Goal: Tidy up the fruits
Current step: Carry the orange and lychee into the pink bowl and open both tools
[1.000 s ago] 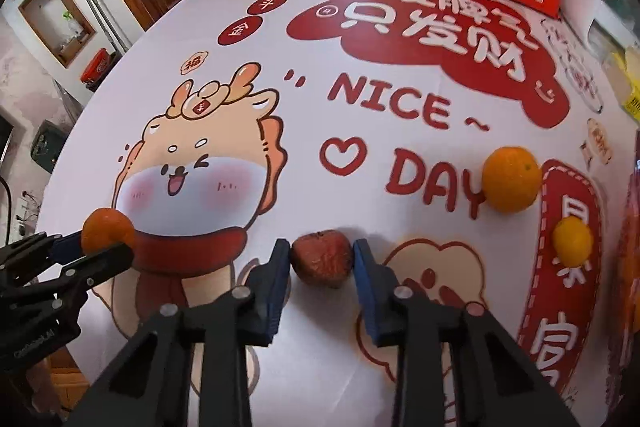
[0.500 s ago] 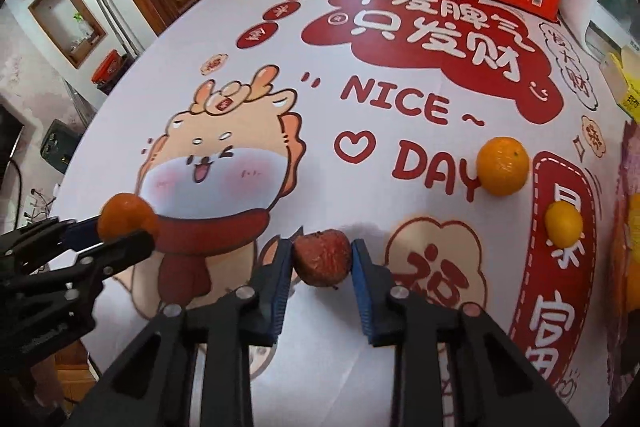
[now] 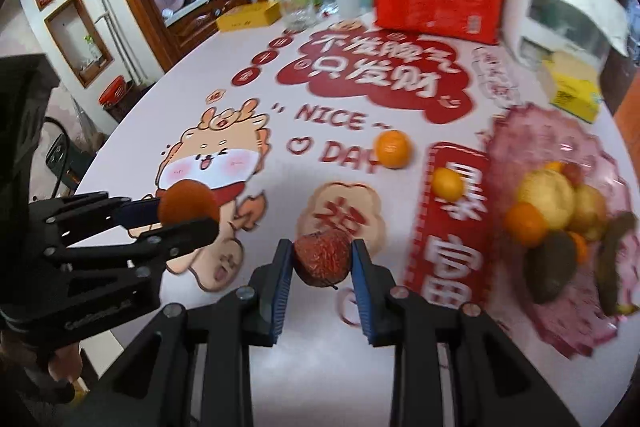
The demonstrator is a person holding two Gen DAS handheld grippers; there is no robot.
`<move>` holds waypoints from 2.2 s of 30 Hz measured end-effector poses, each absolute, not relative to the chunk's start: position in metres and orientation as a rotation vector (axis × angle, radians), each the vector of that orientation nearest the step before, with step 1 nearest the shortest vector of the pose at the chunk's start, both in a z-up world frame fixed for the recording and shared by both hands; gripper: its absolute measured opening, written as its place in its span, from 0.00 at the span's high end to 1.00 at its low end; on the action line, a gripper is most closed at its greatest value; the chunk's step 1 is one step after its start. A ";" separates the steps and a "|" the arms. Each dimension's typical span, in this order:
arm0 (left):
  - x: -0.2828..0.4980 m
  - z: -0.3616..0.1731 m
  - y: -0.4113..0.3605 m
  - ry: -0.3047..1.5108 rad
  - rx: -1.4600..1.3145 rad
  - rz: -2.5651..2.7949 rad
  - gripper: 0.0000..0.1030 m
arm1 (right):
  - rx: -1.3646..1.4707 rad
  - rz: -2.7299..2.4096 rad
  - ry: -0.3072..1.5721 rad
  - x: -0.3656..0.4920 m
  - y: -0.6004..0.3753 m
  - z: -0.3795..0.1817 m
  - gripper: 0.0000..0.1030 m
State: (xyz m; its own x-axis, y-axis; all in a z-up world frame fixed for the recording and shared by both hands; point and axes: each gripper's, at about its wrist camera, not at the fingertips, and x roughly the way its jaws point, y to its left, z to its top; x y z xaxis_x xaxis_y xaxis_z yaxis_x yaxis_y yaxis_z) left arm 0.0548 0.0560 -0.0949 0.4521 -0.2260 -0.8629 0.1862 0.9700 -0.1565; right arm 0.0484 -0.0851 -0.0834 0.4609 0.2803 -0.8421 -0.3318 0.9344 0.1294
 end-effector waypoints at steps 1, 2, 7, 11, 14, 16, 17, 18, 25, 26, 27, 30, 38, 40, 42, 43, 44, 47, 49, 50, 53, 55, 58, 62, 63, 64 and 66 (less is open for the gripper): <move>0.054 -0.091 0.046 1.066 -0.034 -0.272 0.64 | -0.054 0.362 1.013 0.044 -0.094 -0.079 0.72; 0.052 -0.086 0.033 1.055 -0.022 -0.296 0.64 | -0.052 0.346 0.999 0.038 -0.105 -0.074 0.71; 0.051 -0.058 -0.020 1.003 0.038 -0.384 0.64 | -0.025 0.278 0.946 0.020 -0.150 -0.048 0.72; 0.059 -0.028 -0.054 0.947 0.080 -0.440 0.64 | 0.024 0.222 0.892 0.013 -0.192 -0.018 0.72; 0.070 -0.002 -0.077 0.902 0.102 -0.470 0.64 | 0.066 0.189 0.855 0.013 -0.220 0.003 0.72; 0.078 0.015 -0.090 0.872 0.121 -0.485 0.64 | 0.086 0.159 0.823 0.016 -0.241 0.019 0.72; 0.083 0.023 -0.096 0.859 0.133 -0.490 0.64 | 0.090 0.141 0.805 0.020 -0.250 0.027 0.72; 0.088 0.030 -0.103 0.847 0.147 -0.491 0.64 | 0.090 0.127 0.792 0.022 -0.256 0.034 0.72; 0.129 0.058 -0.137 0.801 0.197 -0.499 0.64 | 0.105 0.047 0.725 0.064 -0.295 0.065 0.71; 0.136 0.058 -0.141 0.802 0.199 -0.499 0.64 | 0.109 0.044 0.723 0.070 -0.298 0.066 0.71; 0.142 0.055 -0.142 0.806 0.201 -0.498 0.64 | 0.117 0.034 0.724 0.080 -0.304 0.066 0.71; 0.166 0.039 -0.150 0.832 0.212 -0.476 0.64 | 0.144 0.015 0.746 0.108 -0.315 0.057 0.71; 0.217 -0.034 -0.167 0.944 0.233 -0.447 0.64 | 0.197 -0.014 0.889 0.165 -0.326 -0.012 0.71; 0.224 -0.052 -0.175 0.965 0.251 -0.447 0.64 | 0.205 -0.016 0.933 0.175 -0.327 -0.034 0.71; 0.230 -0.067 -0.180 0.987 0.269 -0.446 0.64 | 0.215 -0.021 0.978 0.183 -0.329 -0.057 0.71; 0.234 -0.077 -0.183 1.002 0.276 -0.448 0.64 | 0.223 -0.023 0.999 0.187 -0.330 -0.069 0.71; 0.236 -0.083 -0.186 1.014 0.281 -0.450 0.64 | 0.230 -0.024 1.017 0.191 -0.331 -0.079 0.71; 0.244 -0.105 -0.194 1.053 0.302 -0.459 0.64 | 0.239 -0.033 1.058 0.199 -0.334 -0.102 0.71; 0.247 -0.118 -0.199 1.073 0.320 -0.466 0.64 | 0.244 -0.034 1.074 0.202 -0.336 -0.112 0.71; 0.248 -0.121 -0.202 1.079 0.325 -0.469 0.64 | 0.247 -0.032 1.080 0.205 -0.336 -0.116 0.71; 0.250 -0.132 -0.207 1.098 0.341 -0.473 0.62 | 0.252 -0.030 1.095 0.208 -0.338 -0.124 0.70; 0.251 -0.135 -0.208 1.109 0.341 -0.476 0.62 | 0.258 -0.020 1.103 0.211 -0.338 -0.128 0.70; 0.252 -0.137 -0.207 1.113 0.334 -0.478 0.54 | 0.261 -0.020 1.100 0.214 -0.337 -0.130 0.68; 0.251 -0.129 -0.202 1.084 0.316 -0.467 0.36 | 0.277 -0.042 1.069 0.212 -0.338 -0.128 0.55; 0.250 -0.126 -0.201 1.072 0.317 -0.456 0.32 | 0.285 -0.049 1.063 0.212 -0.339 -0.127 0.55; 0.250 -0.123 -0.199 1.060 0.314 -0.448 0.30 | 0.292 -0.050 1.059 0.211 -0.340 -0.126 0.55; 0.249 -0.116 -0.195 1.043 0.299 -0.440 0.28 | 0.299 -0.051 1.057 0.210 -0.340 -0.125 0.55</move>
